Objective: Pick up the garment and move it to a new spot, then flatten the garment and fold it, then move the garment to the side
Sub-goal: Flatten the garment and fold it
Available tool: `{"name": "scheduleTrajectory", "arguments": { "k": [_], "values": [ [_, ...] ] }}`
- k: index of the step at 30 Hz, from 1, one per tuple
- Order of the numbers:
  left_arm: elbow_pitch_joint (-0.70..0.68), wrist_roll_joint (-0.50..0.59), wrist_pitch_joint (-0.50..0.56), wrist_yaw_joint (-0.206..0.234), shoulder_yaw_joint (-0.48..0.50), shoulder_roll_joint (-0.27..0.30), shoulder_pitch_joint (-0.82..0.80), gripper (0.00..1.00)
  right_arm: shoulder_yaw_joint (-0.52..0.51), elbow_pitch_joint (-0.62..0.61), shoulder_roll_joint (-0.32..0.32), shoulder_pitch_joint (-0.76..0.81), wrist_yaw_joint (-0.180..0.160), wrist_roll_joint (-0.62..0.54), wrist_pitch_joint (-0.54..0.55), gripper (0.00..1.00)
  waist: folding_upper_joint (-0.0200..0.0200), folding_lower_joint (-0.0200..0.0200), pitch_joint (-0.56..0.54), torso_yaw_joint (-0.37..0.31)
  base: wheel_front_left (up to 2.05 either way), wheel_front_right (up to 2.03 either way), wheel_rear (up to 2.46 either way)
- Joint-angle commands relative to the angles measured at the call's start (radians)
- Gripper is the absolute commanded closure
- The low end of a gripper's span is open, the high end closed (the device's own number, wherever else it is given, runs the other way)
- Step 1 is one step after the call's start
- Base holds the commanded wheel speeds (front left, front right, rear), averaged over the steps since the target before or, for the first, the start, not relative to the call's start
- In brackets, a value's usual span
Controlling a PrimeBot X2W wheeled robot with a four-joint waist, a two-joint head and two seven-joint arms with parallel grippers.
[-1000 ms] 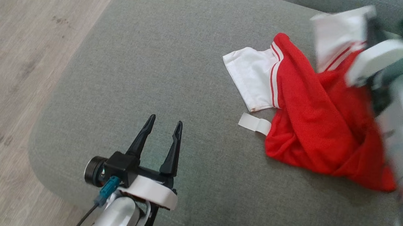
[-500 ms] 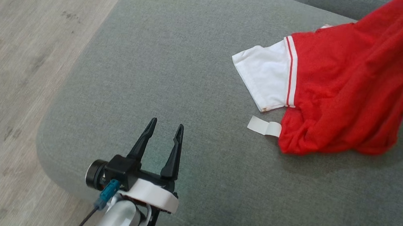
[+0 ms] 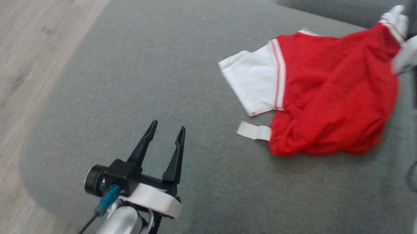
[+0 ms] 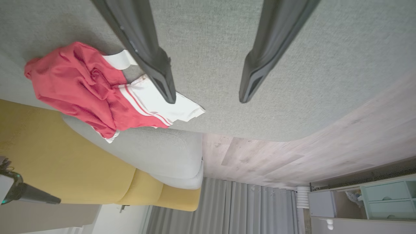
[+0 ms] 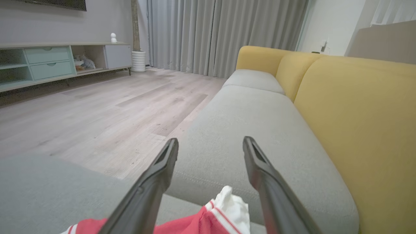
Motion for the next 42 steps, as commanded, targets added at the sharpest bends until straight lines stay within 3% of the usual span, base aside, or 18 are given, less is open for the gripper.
{"name": "scheduleTrajectory", "arguments": {
  "k": [1, 8, 13, 23, 34, 42],
  "values": [
    [-0.029, 0.016, -0.008, -0.002, 0.054, 0.0, -0.01, 0.0, 0.027, -0.084, 0.059, 0.022, 0.003, 0.028, -0.013, 0.0, 0.0, 0.0, -0.046, -0.054, 0.0, 0.0, 0.0],
    [-0.036, 0.041, -0.008, -0.013, 0.097, 0.008, 0.018, 0.0, 0.099, -0.34, 0.165, 0.288, 0.003, 0.208, -0.013, 0.0, 0.0, 0.0, -0.118, -0.162, 0.0, 0.0, 0.0],
    [-0.04, 0.05, -0.008, -0.022, 0.116, 0.014, 0.039, 0.0, 0.163, -0.506, 0.181, 0.515, 0.003, 0.315, -0.014, 0.0, 0.0, 0.0, -0.147, -0.224, 0.0, 0.0, 0.0],
    [-0.031, 0.064, -0.008, -0.041, 0.128, 0.017, 0.086, 0.0, 0.224, -0.722, 0.184, 0.832, 0.003, 0.482, -0.014, 0.0, 0.0, 0.0, -0.159, -0.307, 0.0, 0.0, 0.0],
    [-0.023, 0.07, -0.008, -0.055, 0.128, 0.008, 0.072, 0.0, 0.246, -0.824, 0.184, 0.881, 0.003, 0.47, 0.014, 0.0, 0.0, 0.0, -0.135, -0.305, 0.0, 0.0, 0.0],
    [-0.018, 0.069, -0.008, -0.059, 0.122, 0.004, 0.052, 0.0, 0.413, -0.836, 0.184, 0.851, 0.003, 0.473, 0.131, 0.0, 0.0, 0.0, -0.094, -0.23, 0.0, 0.0, 0.0]
  ]
}}
